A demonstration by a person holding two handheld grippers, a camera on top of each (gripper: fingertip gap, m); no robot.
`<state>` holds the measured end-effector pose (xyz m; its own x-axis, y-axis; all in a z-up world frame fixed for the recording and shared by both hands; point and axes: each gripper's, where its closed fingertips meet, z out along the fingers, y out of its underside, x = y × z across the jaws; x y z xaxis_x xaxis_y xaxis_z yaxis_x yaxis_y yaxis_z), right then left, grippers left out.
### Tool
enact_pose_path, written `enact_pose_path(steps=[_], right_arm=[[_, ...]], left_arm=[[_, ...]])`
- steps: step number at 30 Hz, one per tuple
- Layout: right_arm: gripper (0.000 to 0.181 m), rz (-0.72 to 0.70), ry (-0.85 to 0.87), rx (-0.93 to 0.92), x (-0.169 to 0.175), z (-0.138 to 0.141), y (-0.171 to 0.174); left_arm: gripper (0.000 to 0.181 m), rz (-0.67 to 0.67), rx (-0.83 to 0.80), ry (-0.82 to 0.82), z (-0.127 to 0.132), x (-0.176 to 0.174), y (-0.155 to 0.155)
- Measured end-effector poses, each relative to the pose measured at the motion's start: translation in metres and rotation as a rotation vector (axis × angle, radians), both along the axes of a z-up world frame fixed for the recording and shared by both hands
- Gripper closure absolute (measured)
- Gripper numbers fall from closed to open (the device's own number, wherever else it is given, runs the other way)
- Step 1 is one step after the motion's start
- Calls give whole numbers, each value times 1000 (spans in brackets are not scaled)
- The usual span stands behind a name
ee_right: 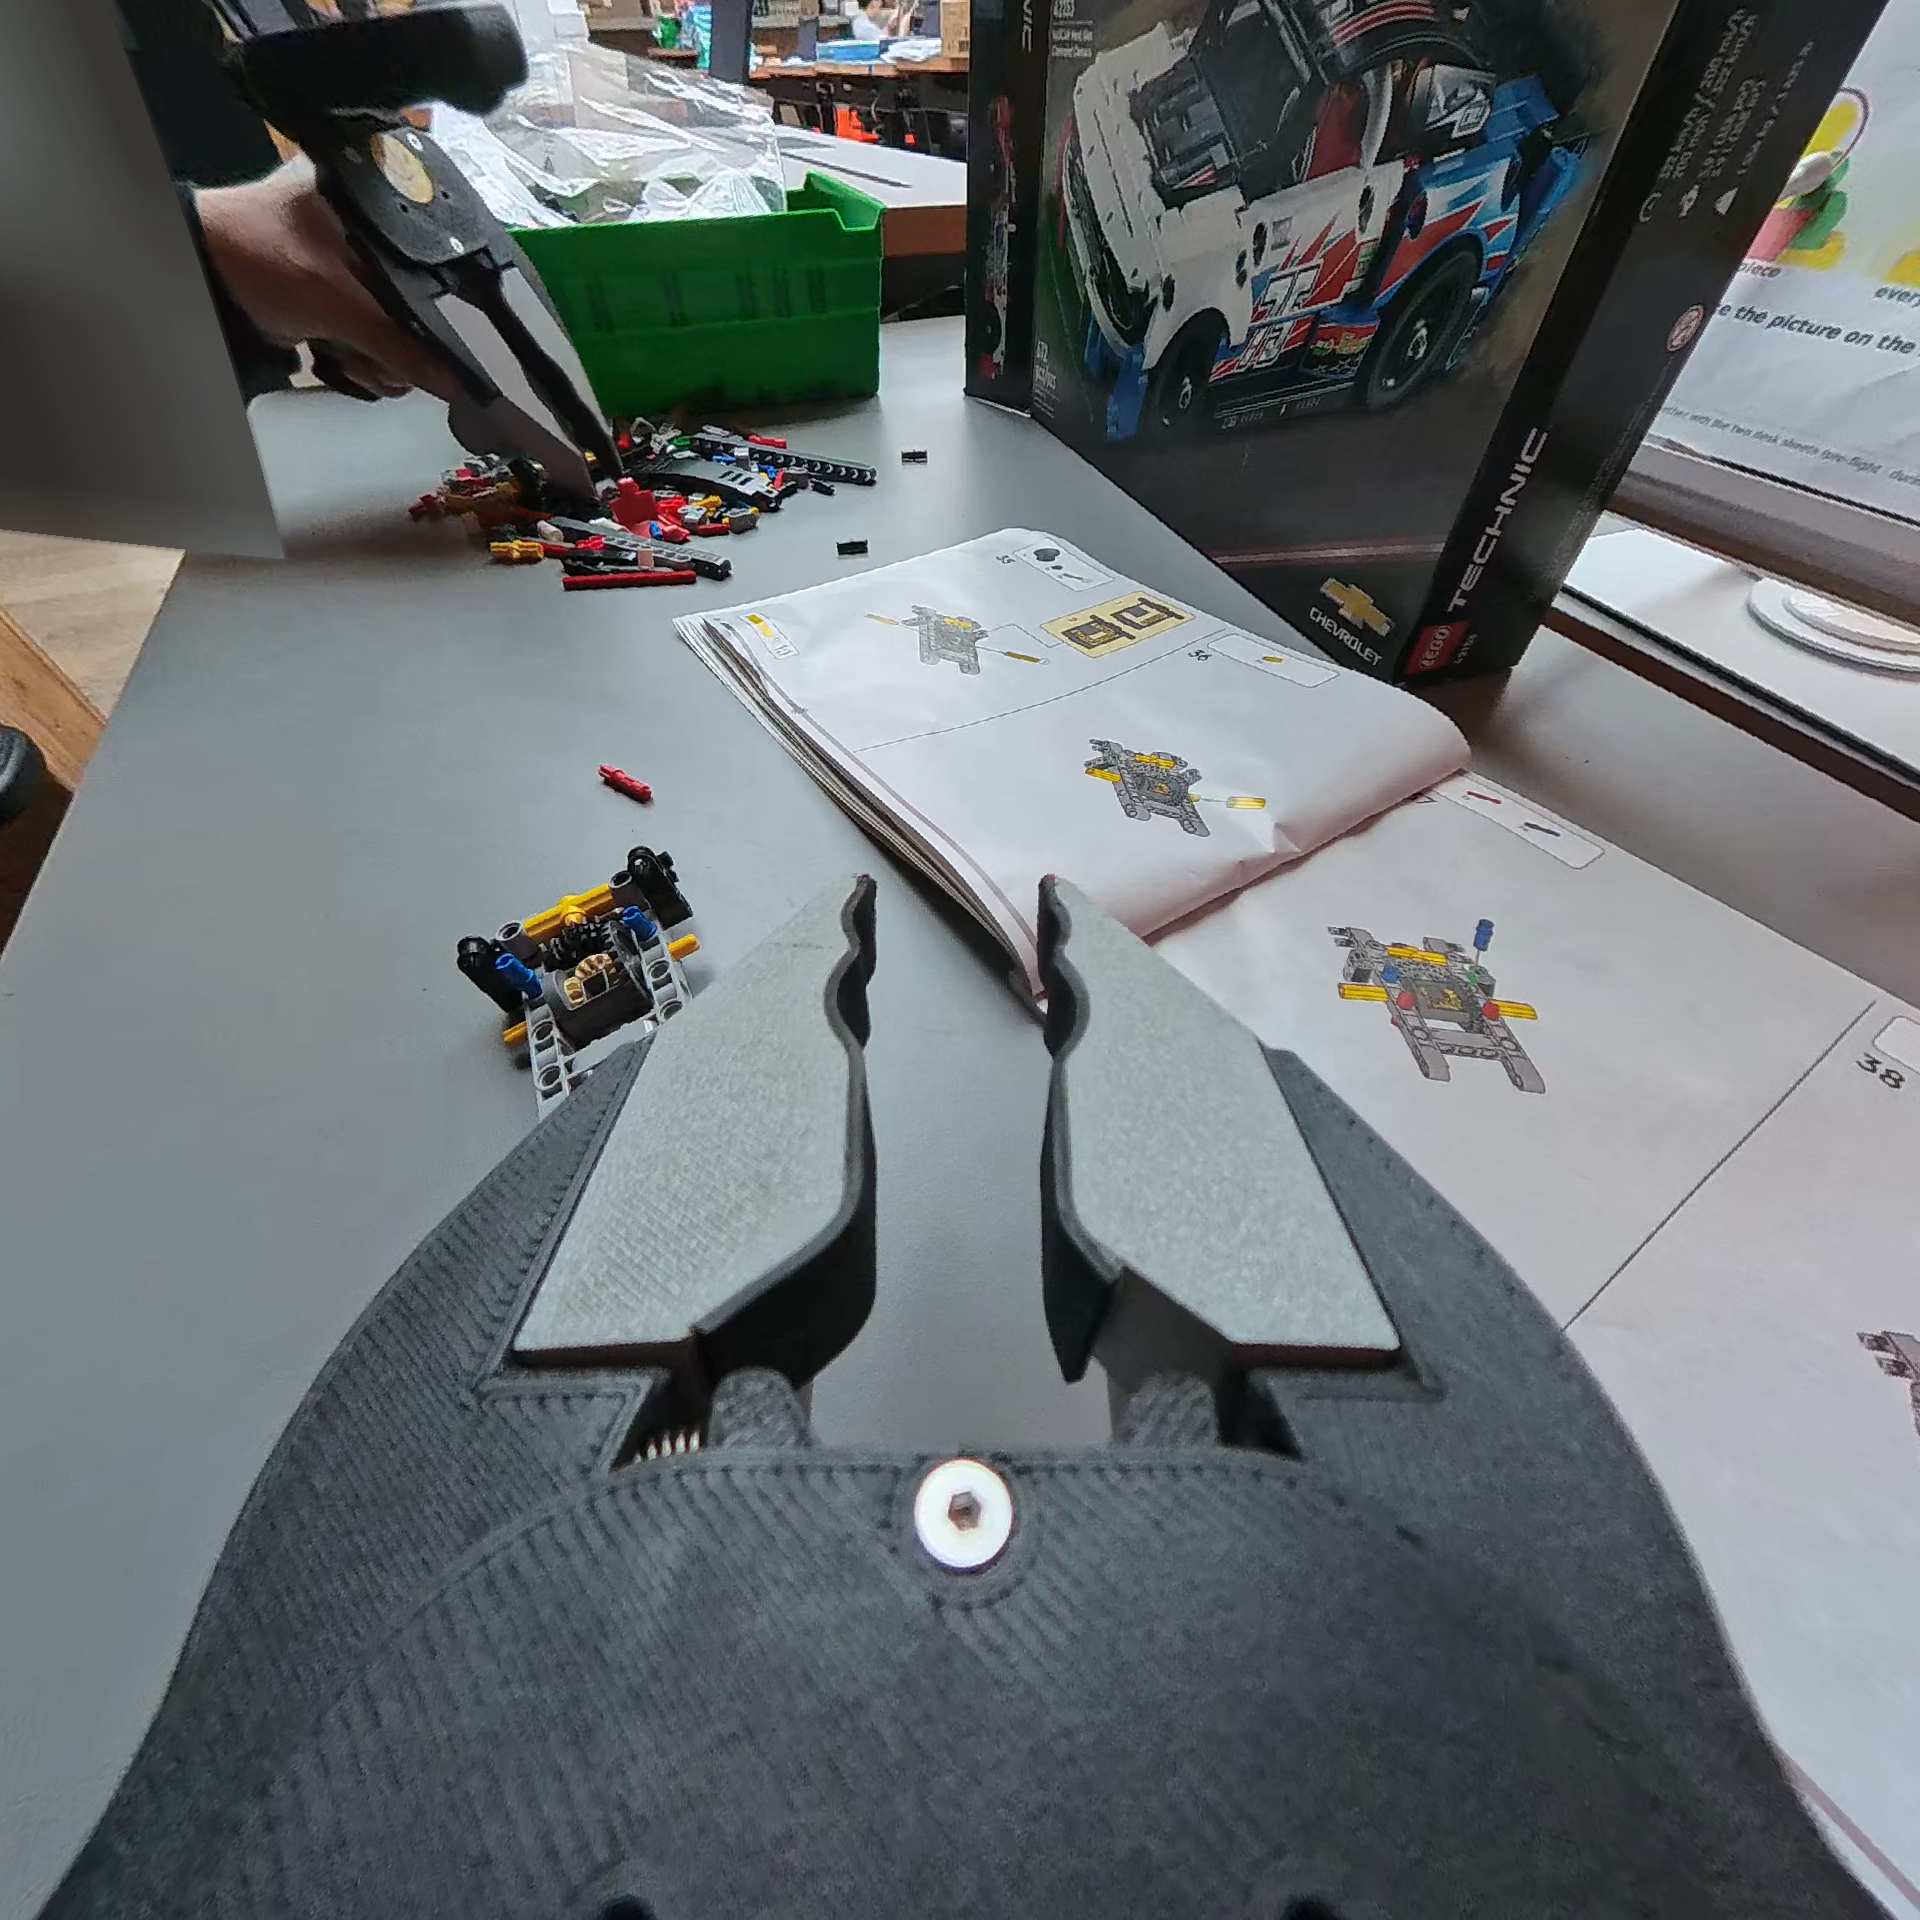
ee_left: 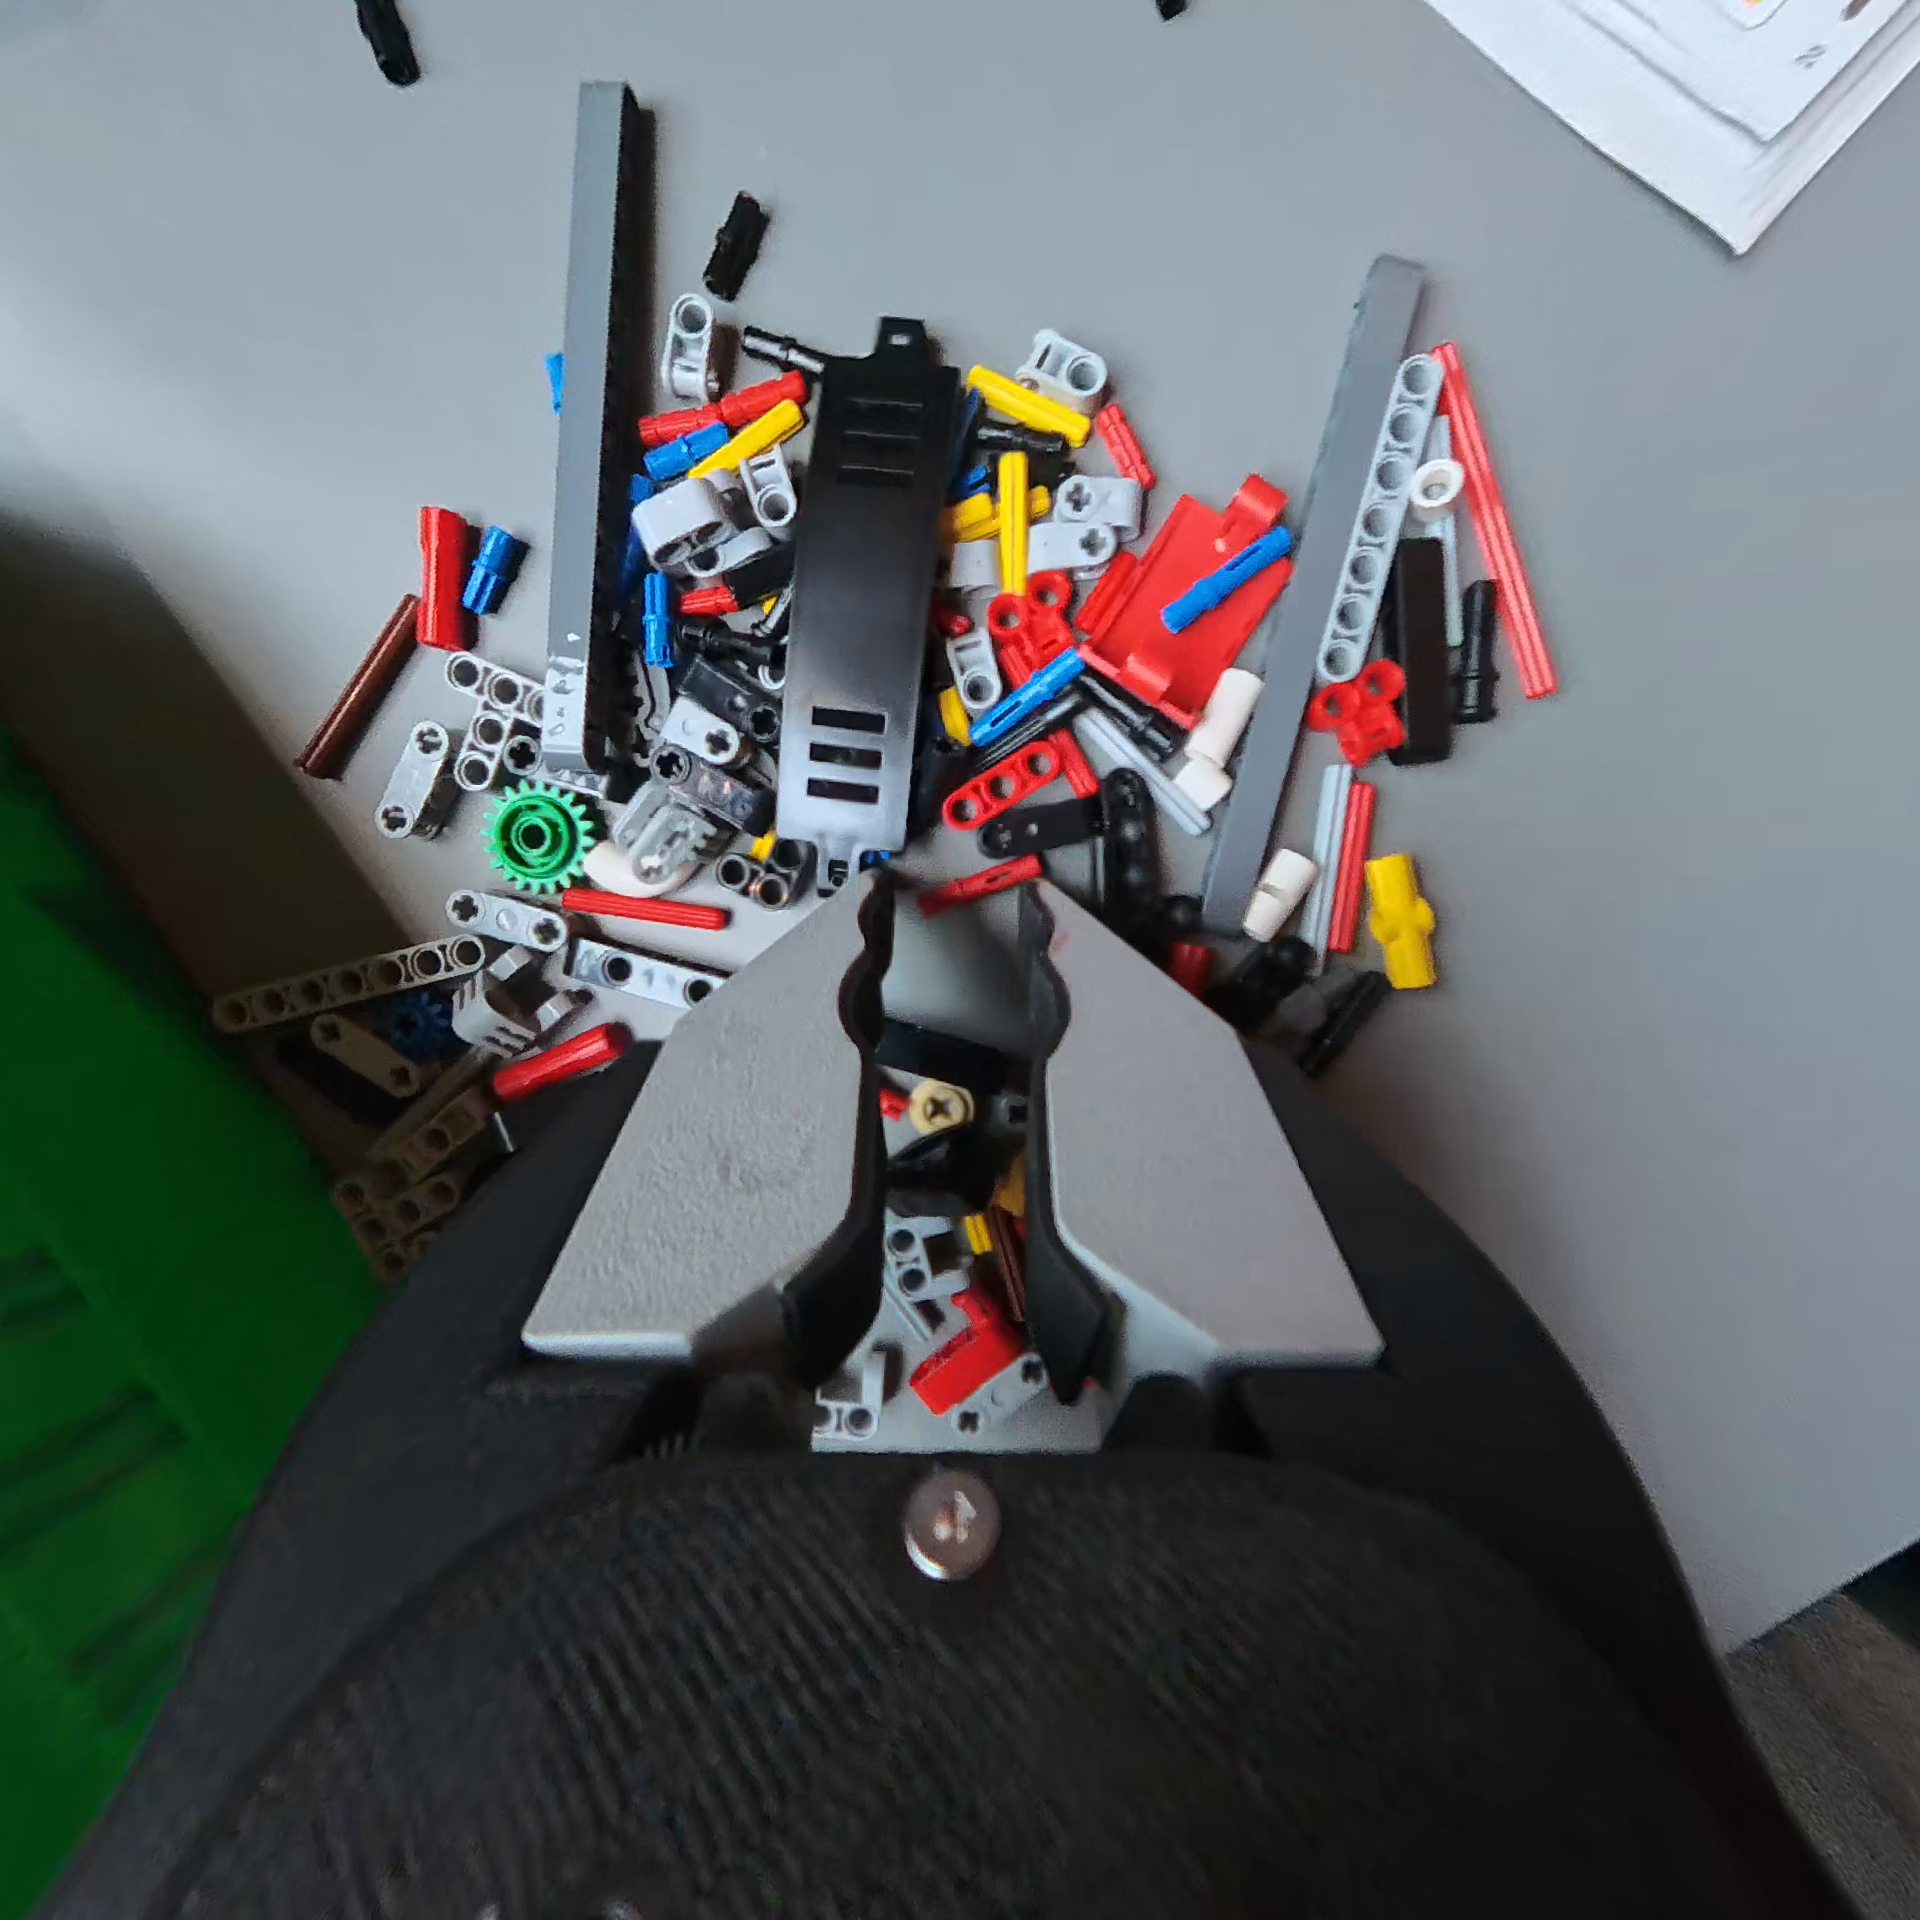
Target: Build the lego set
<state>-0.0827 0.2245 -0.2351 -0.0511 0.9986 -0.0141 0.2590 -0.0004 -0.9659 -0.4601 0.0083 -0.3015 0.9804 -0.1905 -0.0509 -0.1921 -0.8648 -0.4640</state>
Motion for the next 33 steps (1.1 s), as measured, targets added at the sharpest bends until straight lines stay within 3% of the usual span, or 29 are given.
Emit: enact_pose_path(steps=[3, 6, 15, 19, 21, 25, 29, 33], right_arm=[[154, 2, -1, -3, 0, 0, 0], [154, 4, 0, -5, 0, 0, 0], [155, 11, 2, -15, 1, 0, -1], [155, 12, 0, -17, 1, 0, -1], [155, 13, -6, -17, 0, -1, -1], [155, 19, -8, -8, -1, -1, -3], [155, 31, -7, 4, -1, -1, -7], [155, 42, -18, 20, -1, -2, -10]], left_arm=[[159, -4, -1, -13, 0, 1, 1], [174, -44, -6, -16, -1, 6, -2], [174, -33, -12, -9, 0, 1, -9], [174, -16, 45, 10, 21, 11, -6], [175, -60, 81, 19, 40, 40, 2], [175, -213, 97, -19, 51, 148, 28], [175, -298, 68, -104, 21, 247, 52], [170, -254, 42, -65, -5, 273, 69]])
